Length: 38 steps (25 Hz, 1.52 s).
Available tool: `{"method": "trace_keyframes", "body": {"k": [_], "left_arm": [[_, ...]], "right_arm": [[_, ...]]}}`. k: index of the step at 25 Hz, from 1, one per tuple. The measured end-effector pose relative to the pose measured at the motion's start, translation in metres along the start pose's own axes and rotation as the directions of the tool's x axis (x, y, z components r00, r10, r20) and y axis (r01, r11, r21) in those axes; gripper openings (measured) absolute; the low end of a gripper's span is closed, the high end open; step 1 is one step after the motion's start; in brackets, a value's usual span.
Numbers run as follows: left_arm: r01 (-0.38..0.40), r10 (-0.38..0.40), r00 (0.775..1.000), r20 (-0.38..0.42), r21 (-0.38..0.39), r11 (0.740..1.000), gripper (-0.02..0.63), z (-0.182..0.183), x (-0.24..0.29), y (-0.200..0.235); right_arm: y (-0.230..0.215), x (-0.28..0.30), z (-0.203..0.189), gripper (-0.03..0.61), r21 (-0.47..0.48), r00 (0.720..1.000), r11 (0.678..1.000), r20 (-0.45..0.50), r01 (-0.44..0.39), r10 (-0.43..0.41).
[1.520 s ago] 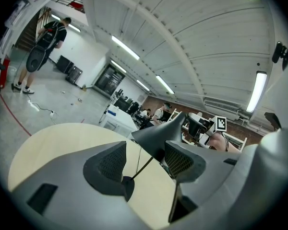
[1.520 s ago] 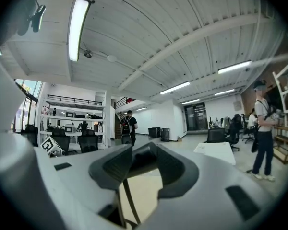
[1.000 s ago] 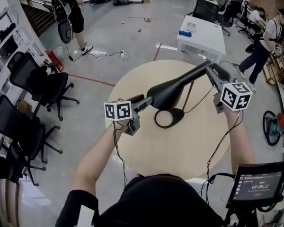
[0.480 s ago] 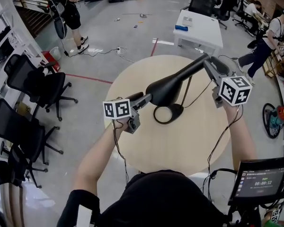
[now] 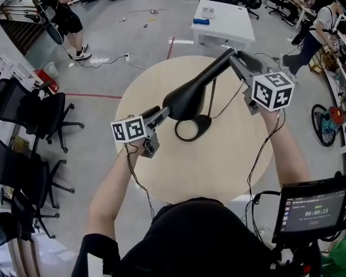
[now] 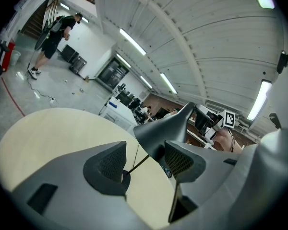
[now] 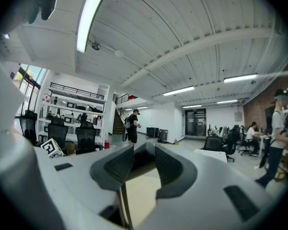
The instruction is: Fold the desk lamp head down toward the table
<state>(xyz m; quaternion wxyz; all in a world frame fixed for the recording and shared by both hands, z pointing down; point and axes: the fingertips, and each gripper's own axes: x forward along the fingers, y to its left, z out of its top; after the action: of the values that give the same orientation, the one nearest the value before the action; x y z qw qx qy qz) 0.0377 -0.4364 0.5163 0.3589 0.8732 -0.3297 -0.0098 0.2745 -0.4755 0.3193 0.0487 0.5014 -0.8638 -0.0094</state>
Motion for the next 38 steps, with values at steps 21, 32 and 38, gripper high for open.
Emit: {"method": "trace_keyframes", "body": {"k": [21, 32, 38], "left_arm": [[0.006, -0.006, 1.000, -0.022, -0.013, 1.000, 0.256, -0.012, 0.013, 0.001], [0.004, -0.005, 1.000, -0.031, -0.024, 1.000, 0.256, -0.016, 0.016, 0.002], [0.008, -0.009, 1.000, -0.030, -0.050, 0.999, 0.256, -0.021, 0.019, 0.003]], "right_arm": [[0.004, -0.002, 0.004, 0.143, -0.007, 1.000, 1.000, 0.013, -0.012, 0.012], [0.008, -0.003, 0.006, 0.143, -0.085, 1.000, 0.996, -0.002, 0.001, -0.001], [0.010, -0.003, 0.006, 0.143, -0.101, 1.000, 0.995, -0.004, 0.001, -0.001]]}}
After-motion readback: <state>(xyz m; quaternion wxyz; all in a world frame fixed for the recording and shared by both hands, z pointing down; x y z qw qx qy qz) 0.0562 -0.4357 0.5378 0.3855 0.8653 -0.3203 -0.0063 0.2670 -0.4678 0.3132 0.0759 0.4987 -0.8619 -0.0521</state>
